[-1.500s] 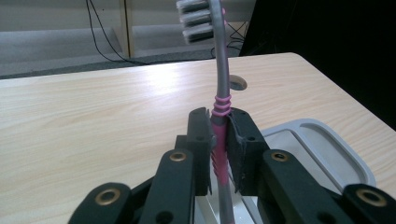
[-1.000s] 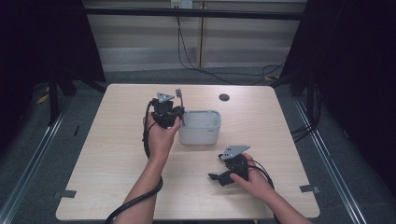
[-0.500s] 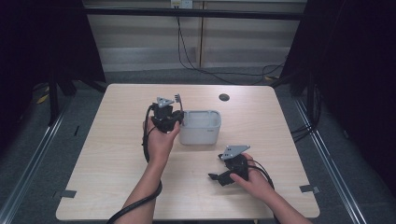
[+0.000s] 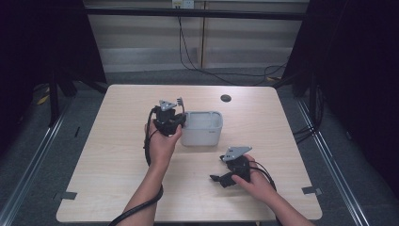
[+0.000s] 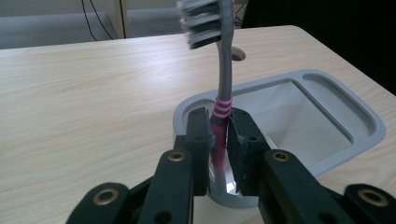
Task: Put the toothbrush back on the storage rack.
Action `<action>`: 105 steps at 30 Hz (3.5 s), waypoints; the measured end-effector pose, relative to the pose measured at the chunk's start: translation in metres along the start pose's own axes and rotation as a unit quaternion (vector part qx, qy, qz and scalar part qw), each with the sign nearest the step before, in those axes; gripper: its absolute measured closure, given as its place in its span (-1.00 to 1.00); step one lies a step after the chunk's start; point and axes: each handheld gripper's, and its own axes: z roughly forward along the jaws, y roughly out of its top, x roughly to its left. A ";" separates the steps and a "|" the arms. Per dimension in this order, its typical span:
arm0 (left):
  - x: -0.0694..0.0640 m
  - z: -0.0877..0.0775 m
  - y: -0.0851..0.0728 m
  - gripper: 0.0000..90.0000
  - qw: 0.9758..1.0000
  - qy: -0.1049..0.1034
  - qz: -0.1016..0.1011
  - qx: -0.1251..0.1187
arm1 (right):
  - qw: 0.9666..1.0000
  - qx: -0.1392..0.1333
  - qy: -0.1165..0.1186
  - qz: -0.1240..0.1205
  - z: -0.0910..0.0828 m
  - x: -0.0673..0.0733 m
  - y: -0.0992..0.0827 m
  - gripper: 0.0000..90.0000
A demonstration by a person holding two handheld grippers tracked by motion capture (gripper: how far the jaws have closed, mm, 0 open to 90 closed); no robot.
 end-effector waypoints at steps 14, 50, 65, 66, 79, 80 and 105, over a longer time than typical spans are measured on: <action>-0.003 0.002 -0.002 0.75 1.000 0.001 0.004 0.003 | 1.000 0.000 0.000 0.000 0.000 0.000 0.000 -0.70; 0.007 -0.011 0.006 0.19 1.000 -0.009 0.000 -0.012 | 1.000 0.000 0.000 0.000 0.000 0.000 0.000 -0.70; 0.021 -0.023 0.005 -0.09 1.000 -0.026 -0.002 -0.007 | 1.000 0.000 0.000 0.000 0.000 0.000 0.000 -0.70; 0.022 -0.024 0.004 -0.09 1.000 -0.029 -0.003 -0.003 | 1.000 0.000 0.000 0.000 0.000 0.000 0.000 -0.70; 0.035 -0.033 -0.007 -0.20 0.999 -0.044 0.013 -0.020 | 1.000 0.000 0.000 0.000 0.000 0.000 0.000 -0.70; 0.038 -0.034 -0.009 -0.23 0.999 -0.041 0.016 -0.019 | 1.000 0.000 0.000 0.000 0.000 0.000 0.000 -0.70; 0.062 -0.050 -0.038 -0.50 0.998 -0.055 0.038 0.000 | 1.000 0.000 0.000 0.001 0.000 0.000 0.000 -0.70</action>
